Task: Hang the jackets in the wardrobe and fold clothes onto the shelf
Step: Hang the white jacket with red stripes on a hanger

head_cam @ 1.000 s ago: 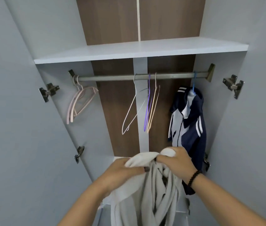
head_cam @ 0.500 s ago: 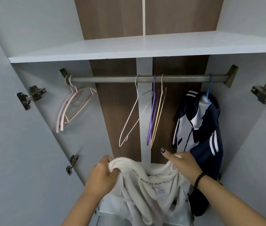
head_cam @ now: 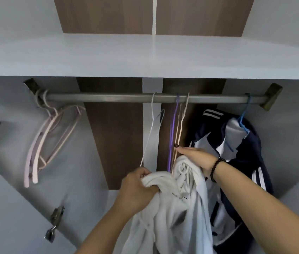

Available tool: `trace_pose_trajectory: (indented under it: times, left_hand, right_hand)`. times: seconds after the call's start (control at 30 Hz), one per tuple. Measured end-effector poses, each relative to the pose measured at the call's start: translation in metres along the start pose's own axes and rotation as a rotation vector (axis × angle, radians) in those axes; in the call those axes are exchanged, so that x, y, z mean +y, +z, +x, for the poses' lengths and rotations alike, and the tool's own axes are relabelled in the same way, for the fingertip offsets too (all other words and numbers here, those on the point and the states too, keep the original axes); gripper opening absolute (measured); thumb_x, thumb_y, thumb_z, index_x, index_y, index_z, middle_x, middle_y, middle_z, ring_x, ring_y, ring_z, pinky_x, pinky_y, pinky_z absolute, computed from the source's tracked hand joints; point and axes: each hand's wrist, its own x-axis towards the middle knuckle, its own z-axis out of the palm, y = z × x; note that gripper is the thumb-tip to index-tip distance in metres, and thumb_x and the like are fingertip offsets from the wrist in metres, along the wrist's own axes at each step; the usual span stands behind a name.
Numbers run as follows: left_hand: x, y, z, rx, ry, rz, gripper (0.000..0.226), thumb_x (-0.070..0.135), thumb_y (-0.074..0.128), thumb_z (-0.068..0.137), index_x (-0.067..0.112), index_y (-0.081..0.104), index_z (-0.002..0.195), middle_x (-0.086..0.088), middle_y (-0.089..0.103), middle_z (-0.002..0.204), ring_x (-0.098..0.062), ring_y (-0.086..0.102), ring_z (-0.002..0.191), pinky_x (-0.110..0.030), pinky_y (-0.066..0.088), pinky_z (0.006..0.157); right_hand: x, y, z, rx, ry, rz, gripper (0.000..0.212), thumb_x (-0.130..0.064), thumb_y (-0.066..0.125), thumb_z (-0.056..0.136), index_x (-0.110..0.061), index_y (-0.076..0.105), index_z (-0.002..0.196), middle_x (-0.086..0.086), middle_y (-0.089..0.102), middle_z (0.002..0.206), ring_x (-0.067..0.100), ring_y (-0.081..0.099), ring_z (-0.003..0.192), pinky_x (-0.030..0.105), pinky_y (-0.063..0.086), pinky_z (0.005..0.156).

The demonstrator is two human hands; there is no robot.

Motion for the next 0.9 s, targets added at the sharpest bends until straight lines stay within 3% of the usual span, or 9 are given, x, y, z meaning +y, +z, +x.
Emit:
trace_pose_trajectory:
  times: [0.07, 0.23, 0.33, 0.43, 0.5, 0.57, 0.67, 0.8, 0.9]
  left_hand:
    - [0.001, 0.0, 0.011, -0.04, 0.026, -0.009, 0.019, 0.013, 0.076, 0.071, 0.026, 0.062, 0.07, 0.019, 0.065, 0.066, 0.007, 0.057, 0.059, -0.008, 0.041, 0.055]
    - [-0.006, -0.006, 0.028, -0.119, 0.036, -0.022, 0.017, 0.02, 0.075, 0.066, 0.029, 0.062, 0.069, 0.021, 0.066, 0.069, 0.005, 0.06, 0.064, -0.007, 0.041, 0.055]
    - [-0.011, -0.014, 0.032, -0.101, 0.023, -0.041, 0.011, 0.036, 0.07, 0.056, 0.03, 0.064, 0.063, 0.019, 0.066, 0.065, 0.004, 0.06, 0.061, -0.01, 0.042, 0.054]
    - [-0.008, -0.02, 0.033, -0.044, -0.034, -0.136, 0.008, 0.031, 0.075, 0.058, 0.034, 0.069, 0.057, 0.015, 0.069, 0.063, 0.004, 0.061, 0.057, -0.011, 0.044, 0.052]
    - [-0.001, -0.023, 0.032, -0.016, -0.028, -0.192, 0.027, 0.018, 0.081, 0.066, 0.042, 0.071, 0.058, 0.013, 0.07, 0.064, 0.004, 0.061, 0.057, -0.012, 0.045, 0.053]
    - [0.01, -0.028, 0.03, 0.02, -0.007, -0.232, 0.038, 0.011, 0.08, 0.069, 0.047, 0.071, 0.059, 0.015, 0.07, 0.063, 0.006, 0.061, 0.056, -0.008, 0.044, 0.052]
    - [0.023, -0.029, 0.022, 0.025, 0.029, -0.194, 0.038, 0.011, 0.078, 0.07, 0.047, 0.071, 0.059, 0.016, 0.071, 0.064, 0.005, 0.063, 0.058, -0.009, 0.044, 0.053]
    - [0.04, -0.021, 0.001, 0.11, 0.023, -0.185, 0.049, 0.008, 0.079, 0.07, 0.053, 0.068, 0.054, 0.02, 0.068, 0.058, 0.01, 0.061, 0.055, -0.004, 0.041, 0.05]
    - [0.058, -0.017, -0.015, 0.204, 0.023, -0.233, 0.059, 0.0, 0.08, 0.068, 0.053, 0.065, 0.046, 0.026, 0.062, 0.05, 0.016, 0.057, 0.049, 0.0, 0.038, 0.046]
  right_hand:
    - [-0.01, 0.006, 0.008, -0.072, 0.064, 0.049, 0.056, -0.049, 0.083, 0.054, -0.017, 0.07, 0.098, 0.012, 0.071, 0.103, 0.026, 0.066, 0.098, 0.041, 0.049, 0.097]
    - [-0.008, 0.017, 0.024, 0.075, 0.002, -0.001, 0.014, -0.027, 0.07, 0.084, -0.016, 0.078, 0.081, 0.008, 0.07, 0.103, 0.026, 0.061, 0.102, 0.039, 0.045, 0.101]
    - [-0.003, 0.026, 0.025, 0.197, -0.097, -0.007, 0.029, -0.017, 0.06, 0.091, -0.016, 0.067, 0.063, 0.009, 0.065, 0.081, 0.024, 0.053, 0.08, 0.033, 0.041, 0.078]
    - [-0.005, 0.03, 0.022, 0.325, -0.174, -0.046, 0.041, -0.006, 0.053, 0.093, -0.017, 0.051, 0.054, 0.007, 0.069, 0.082, 0.023, 0.058, 0.082, 0.031, 0.04, 0.068]
    - [-0.011, 0.03, 0.018, 0.41, -0.183, -0.07, 0.051, -0.004, 0.052, 0.093, -0.02, 0.051, 0.044, -0.001, 0.065, 0.064, 0.034, 0.066, 0.095, 0.032, 0.046, 0.07]
    - [-0.018, 0.03, 0.011, 0.462, -0.181, -0.018, 0.056, -0.003, 0.054, 0.091, -0.021, 0.052, 0.038, 0.009, 0.061, 0.061, 0.045, 0.06, 0.104, 0.047, 0.054, 0.084]
    - [-0.027, 0.026, 0.002, 0.523, -0.176, 0.174, 0.036, 0.008, 0.05, 0.089, -0.008, 0.051, 0.057, 0.016, 0.065, 0.076, 0.039, 0.067, 0.094, 0.053, 0.053, 0.088]
    - [-0.037, 0.013, -0.019, 0.48, -0.216, 0.494, 0.018, 0.016, 0.042, 0.092, 0.002, 0.053, 0.097, 0.019, 0.057, 0.091, 0.024, 0.067, 0.066, 0.03, 0.06, 0.058]
    - [-0.032, -0.006, -0.046, 0.443, -0.261, 0.555, 0.017, 0.015, 0.044, 0.092, 0.002, 0.055, 0.09, 0.019, 0.058, 0.092, 0.018, 0.069, 0.058, 0.023, 0.058, 0.052]
